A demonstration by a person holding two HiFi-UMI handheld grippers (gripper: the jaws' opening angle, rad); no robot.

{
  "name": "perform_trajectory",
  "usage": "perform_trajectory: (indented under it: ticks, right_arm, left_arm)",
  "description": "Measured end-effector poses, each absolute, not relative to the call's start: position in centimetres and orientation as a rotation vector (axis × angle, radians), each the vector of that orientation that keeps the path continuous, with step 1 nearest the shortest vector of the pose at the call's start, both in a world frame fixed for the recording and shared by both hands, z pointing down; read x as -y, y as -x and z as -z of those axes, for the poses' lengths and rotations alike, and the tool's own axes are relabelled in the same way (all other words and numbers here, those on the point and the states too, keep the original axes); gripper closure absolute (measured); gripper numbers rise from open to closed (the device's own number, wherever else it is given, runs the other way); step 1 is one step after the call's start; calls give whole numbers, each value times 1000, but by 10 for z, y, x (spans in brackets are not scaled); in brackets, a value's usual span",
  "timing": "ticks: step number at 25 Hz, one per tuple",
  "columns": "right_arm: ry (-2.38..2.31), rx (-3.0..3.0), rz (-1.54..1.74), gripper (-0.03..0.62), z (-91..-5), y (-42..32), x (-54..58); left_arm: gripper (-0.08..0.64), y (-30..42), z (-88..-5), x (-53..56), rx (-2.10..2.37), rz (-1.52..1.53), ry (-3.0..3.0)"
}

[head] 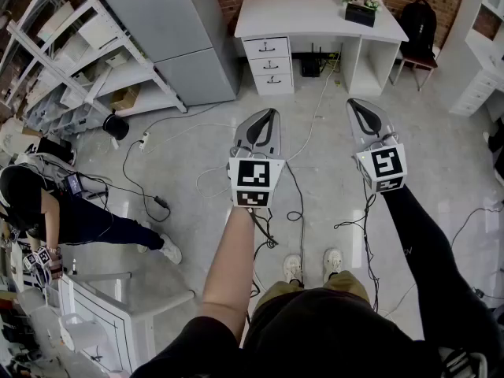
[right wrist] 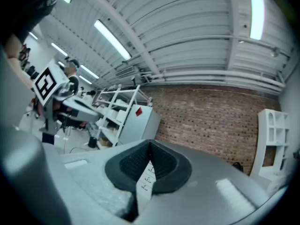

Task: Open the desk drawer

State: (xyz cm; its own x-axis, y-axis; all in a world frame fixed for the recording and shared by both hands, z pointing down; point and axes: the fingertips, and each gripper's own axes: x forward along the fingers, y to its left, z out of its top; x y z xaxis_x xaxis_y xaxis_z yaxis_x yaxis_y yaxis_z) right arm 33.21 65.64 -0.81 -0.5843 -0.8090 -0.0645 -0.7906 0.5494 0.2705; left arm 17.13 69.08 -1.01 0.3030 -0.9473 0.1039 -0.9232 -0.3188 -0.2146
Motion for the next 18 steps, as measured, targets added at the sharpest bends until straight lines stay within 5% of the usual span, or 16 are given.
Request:
perform_trajectory:
  ticks: [18]
  right_arm:
    - [-1539, 2645, 312, 592, -12, -289, -720]
  left_arm:
    - [552, -121, 9, -720, -1835, 248, 2375]
